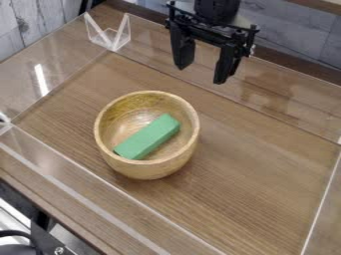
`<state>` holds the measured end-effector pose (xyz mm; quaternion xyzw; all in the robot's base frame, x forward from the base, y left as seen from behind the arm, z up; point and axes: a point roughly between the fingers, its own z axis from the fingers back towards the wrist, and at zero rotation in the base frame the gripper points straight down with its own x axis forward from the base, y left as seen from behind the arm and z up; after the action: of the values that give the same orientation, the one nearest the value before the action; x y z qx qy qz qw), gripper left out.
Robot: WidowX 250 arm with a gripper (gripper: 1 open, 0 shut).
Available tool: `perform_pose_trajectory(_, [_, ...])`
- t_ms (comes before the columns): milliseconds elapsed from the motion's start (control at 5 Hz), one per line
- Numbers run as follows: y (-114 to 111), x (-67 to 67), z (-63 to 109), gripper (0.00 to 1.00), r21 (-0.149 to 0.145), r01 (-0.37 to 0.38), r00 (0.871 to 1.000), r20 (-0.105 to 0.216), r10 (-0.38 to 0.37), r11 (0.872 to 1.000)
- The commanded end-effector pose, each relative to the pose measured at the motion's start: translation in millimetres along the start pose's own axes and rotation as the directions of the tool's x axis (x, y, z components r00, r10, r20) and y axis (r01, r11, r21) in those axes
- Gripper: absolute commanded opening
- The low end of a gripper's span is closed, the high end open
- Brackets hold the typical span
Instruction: Move green object from inside the wooden bowl to the table next to it
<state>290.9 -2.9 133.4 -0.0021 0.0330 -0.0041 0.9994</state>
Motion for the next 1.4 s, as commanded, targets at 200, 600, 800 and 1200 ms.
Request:
perform_pose_trajectory(200, [15.8,-20.5,-20.0,1.0,0.011,0.027,0.999,-0.025,-0.027,1.0])
perform_pose_trajectory(600, [46.4,-35.7,-32.2,1.0,0.036,0.071,0.997,0.041,-0.072,0.997])
perform_pose_trajectory(800, [57.3,-36.8,-42.7,1.0,0.037,0.086,0.993,0.077,-0.089,0.996])
perform_pose_trajectory(1200, [40.0,-37.5,-81.8,1.0,0.027,-0.024,0.992,0.126,0.02,0.999])
